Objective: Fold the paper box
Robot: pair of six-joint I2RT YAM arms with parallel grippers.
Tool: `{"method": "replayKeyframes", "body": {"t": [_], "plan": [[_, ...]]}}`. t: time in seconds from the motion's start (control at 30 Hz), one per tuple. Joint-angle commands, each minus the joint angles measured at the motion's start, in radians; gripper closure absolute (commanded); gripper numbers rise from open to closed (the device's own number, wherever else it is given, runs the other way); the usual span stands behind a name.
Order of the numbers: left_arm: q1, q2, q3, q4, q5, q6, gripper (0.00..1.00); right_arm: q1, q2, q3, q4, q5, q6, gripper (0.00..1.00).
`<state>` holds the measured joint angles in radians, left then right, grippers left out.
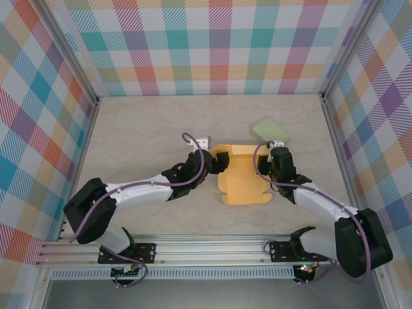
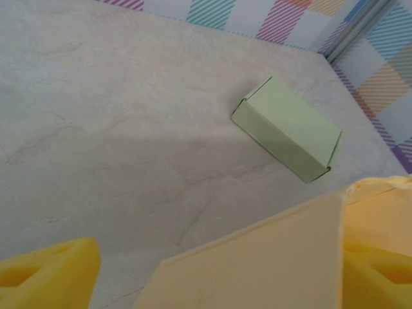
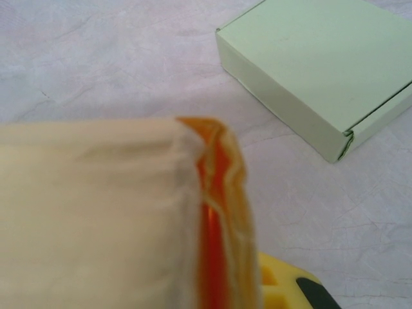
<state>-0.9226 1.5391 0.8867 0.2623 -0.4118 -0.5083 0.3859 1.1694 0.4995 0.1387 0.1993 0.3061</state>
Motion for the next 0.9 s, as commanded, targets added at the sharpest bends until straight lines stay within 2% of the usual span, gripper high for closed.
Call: {"method": "replayKeyframes", "body": {"t": [0.0, 0.13, 0.3, 0.6, 0.77, 0.87], "plan": [[-0.015, 0.050, 0.057, 0.027, 0.001, 0.015, 0.13, -0.002, -0.009, -0.012, 0.053, -0.046, 0.008, 1.00], [-0.023, 0.099, 0.101, 0.081, 0.022, 0.012, 0.10, -0.002, -0.012, -0.021, 0.065, -0.054, 0.011, 1.00], [-0.035, 0.079, 0.044, 0.163, -0.007, -0.036, 0.09, -0.002, -0.010, -0.020, 0.058, -0.039, 0.017, 1.00], [-0.050, -0.194, -0.173, -0.046, -0.135, -0.144, 0.09, -0.002, 0.022, -0.011, 0.052, -0.007, 0.024, 1.00], [-0.051, -0.309, -0.321, -0.037, -0.060, -0.226, 0.12, -0.002, 0.030, -0.011, 0.055, -0.004, 0.022, 1.00], [-0.052, -0.298, -0.347, 0.030, 0.063, -0.203, 0.16, -0.002, 0.032, -0.010, 0.055, -0.004, 0.023, 1.00]]}}
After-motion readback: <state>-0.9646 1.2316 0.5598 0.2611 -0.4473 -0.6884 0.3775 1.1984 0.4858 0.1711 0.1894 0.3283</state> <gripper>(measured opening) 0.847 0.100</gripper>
